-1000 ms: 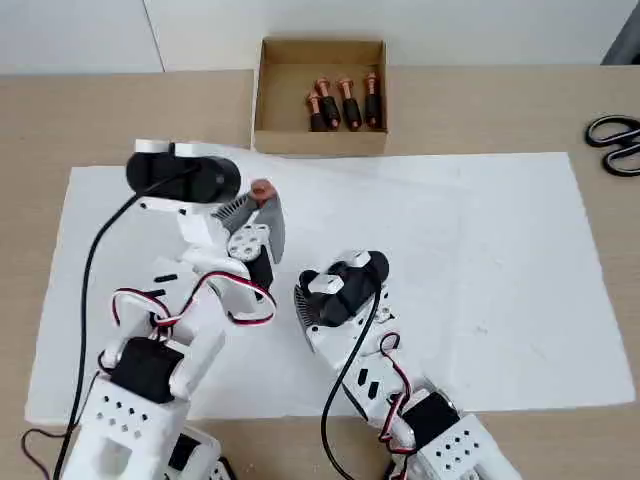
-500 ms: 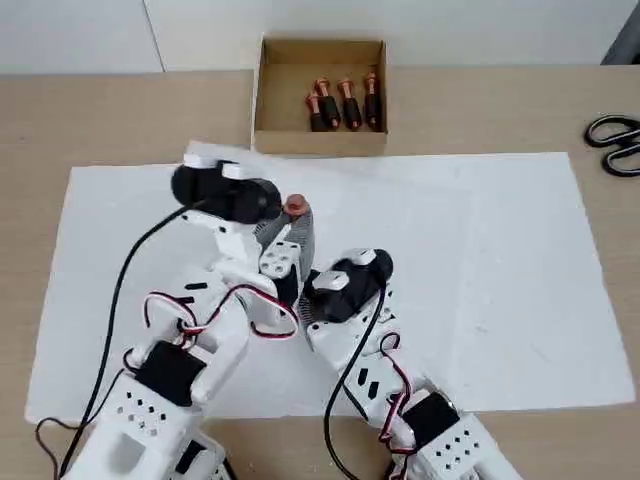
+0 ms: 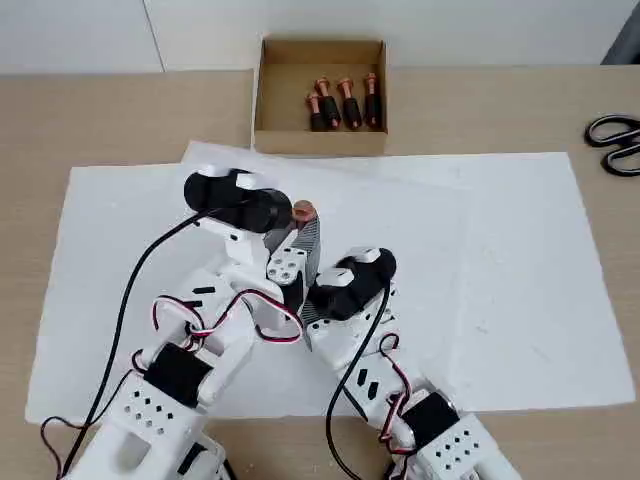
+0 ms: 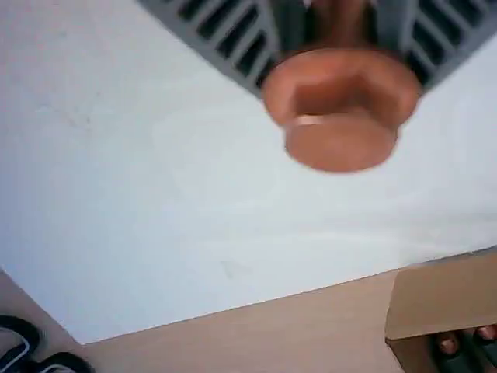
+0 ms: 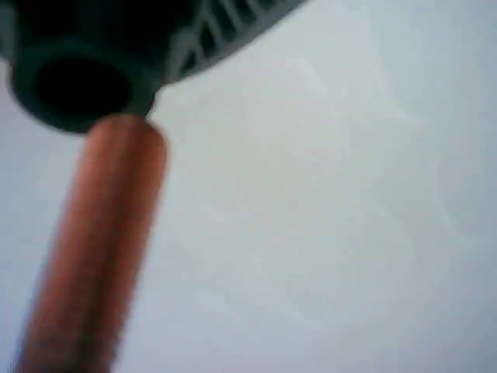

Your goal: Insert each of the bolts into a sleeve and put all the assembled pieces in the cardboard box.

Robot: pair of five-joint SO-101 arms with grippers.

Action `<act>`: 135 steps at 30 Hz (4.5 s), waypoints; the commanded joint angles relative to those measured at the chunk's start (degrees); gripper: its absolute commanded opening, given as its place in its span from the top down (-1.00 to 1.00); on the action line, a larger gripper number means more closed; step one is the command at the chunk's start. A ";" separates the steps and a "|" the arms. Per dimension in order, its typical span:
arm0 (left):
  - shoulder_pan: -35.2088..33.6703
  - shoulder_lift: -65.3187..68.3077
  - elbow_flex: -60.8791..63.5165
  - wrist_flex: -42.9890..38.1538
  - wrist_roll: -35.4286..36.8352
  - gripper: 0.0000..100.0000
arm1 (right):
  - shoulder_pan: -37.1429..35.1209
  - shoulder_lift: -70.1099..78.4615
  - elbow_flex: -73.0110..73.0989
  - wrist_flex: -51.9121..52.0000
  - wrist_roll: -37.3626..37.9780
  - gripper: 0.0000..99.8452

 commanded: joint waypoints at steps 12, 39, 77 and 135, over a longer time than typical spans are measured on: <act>0.09 -1.23 3.21 -5.19 0.70 0.99 | -2.33 -0.92 -1.85 -1.45 -0.44 0.99; 0.09 -1.41 2.77 1.05 2.11 0.99 | 0.22 -0.92 -1.93 -1.45 -0.44 0.99; 3.34 -0.97 5.32 9.85 -1.93 0.99 | 2.07 -0.92 -1.93 -1.54 -0.44 0.99; -62.07 -1.41 -14.73 43.25 -31.12 0.70 | 29.49 11.12 -44.31 32.31 5.45 0.99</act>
